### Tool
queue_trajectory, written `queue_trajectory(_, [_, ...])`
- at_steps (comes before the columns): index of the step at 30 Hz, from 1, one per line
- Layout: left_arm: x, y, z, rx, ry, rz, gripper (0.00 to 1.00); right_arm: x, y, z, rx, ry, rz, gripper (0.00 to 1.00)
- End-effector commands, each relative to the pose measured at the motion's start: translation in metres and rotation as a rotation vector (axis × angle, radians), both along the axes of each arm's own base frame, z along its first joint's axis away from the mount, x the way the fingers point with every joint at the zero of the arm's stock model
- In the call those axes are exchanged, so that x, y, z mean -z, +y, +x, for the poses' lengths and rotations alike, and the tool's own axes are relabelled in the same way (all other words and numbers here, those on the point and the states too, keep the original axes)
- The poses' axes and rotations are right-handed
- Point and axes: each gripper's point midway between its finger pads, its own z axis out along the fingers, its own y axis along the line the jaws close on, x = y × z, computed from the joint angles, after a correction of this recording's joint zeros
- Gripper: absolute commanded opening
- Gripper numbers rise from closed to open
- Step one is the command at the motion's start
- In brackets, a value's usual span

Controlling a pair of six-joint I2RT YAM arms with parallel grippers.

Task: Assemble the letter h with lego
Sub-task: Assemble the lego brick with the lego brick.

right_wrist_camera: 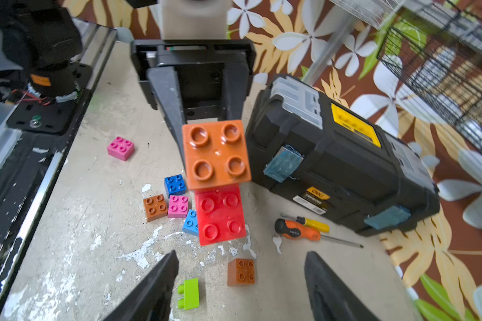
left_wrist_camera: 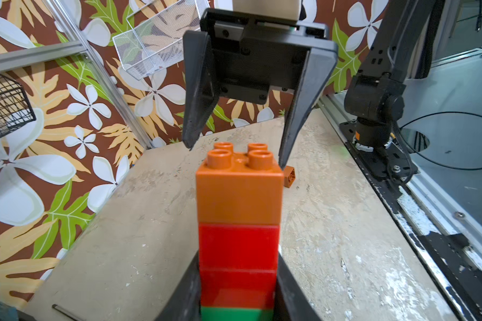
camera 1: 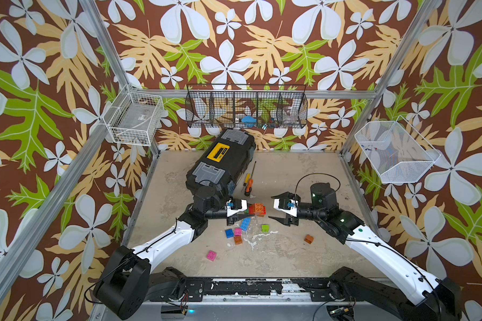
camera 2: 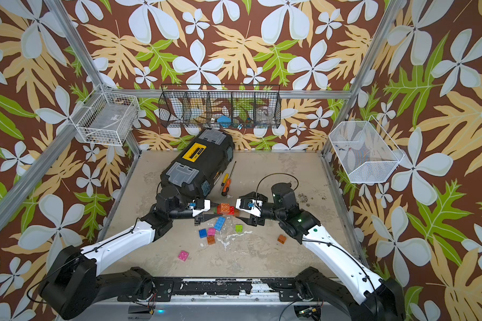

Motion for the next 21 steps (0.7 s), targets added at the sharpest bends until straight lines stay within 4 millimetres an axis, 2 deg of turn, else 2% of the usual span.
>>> queue_trajectory(1, [-0.002, 0.001, -0.007, 0.035, -0.021, -0.006, 0.20, -0.006, 0.013, -0.016, -0.144, -0.102, -0.004, 0.73])
queue_trajectory(5, [-0.002, 0.000, -0.006, 0.033, -0.021, -0.005, 0.20, -0.004, 0.022, -0.018, -0.178, -0.052, -0.012, 0.66])
queue_trajectory(13, [0.000, 0.000, -0.006, 0.035, -0.021, -0.005, 0.19, 0.009, 0.028, -0.009, -0.154, 0.058, -0.042, 0.52])
queue_trajectory(21, [0.000, -0.001, -0.003, 0.028, -0.015, -0.011, 0.19, 0.017, 0.032, -0.007, -0.158, 0.080, -0.043, 0.48])
